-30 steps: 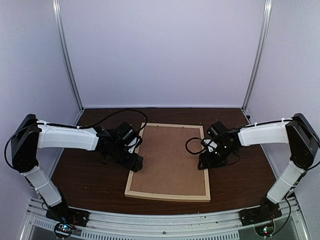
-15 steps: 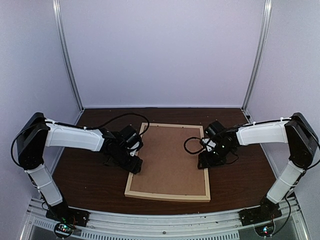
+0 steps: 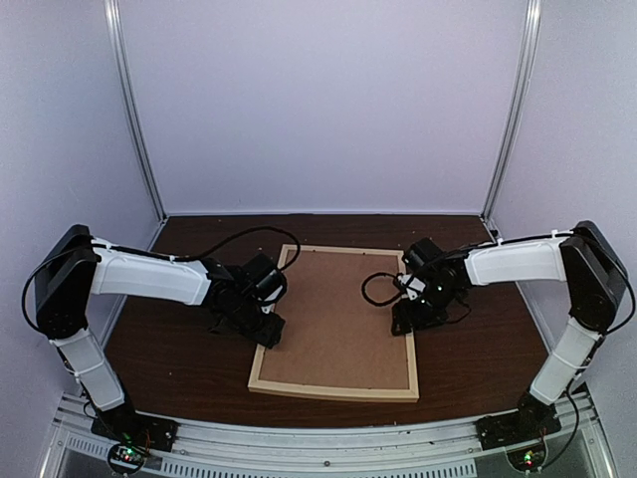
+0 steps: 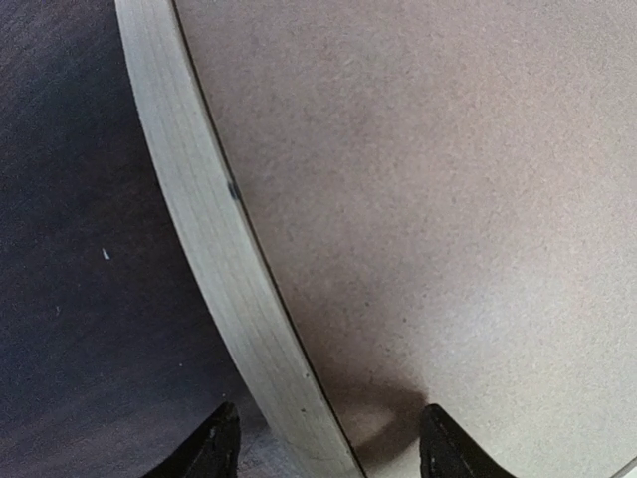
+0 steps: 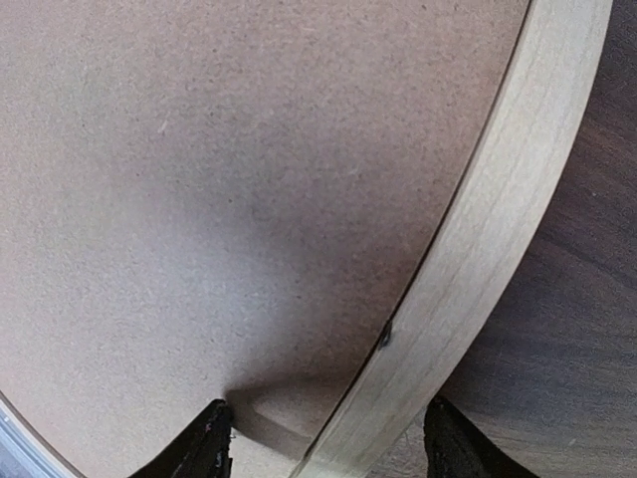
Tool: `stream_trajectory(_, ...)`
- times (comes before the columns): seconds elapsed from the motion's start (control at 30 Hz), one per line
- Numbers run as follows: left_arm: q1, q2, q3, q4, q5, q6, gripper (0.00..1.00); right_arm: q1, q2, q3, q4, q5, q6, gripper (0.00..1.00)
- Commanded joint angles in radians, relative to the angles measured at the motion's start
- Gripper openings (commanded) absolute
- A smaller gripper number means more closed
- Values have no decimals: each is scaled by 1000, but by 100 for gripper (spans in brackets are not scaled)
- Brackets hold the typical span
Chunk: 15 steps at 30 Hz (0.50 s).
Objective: Put the photo into the frame
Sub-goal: Adjust the photo frame at the center of the board.
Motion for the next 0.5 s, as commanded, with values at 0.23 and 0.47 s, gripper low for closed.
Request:
stream_trajectory(0.23,-41,-56,-71,40,179,-39,58,-18,69,30,-5,-39,-44,64)
stream_trajectory(0.47,-73,-104,-128,101,270,-85,56,-80,66,26,17,-158,-62,64)
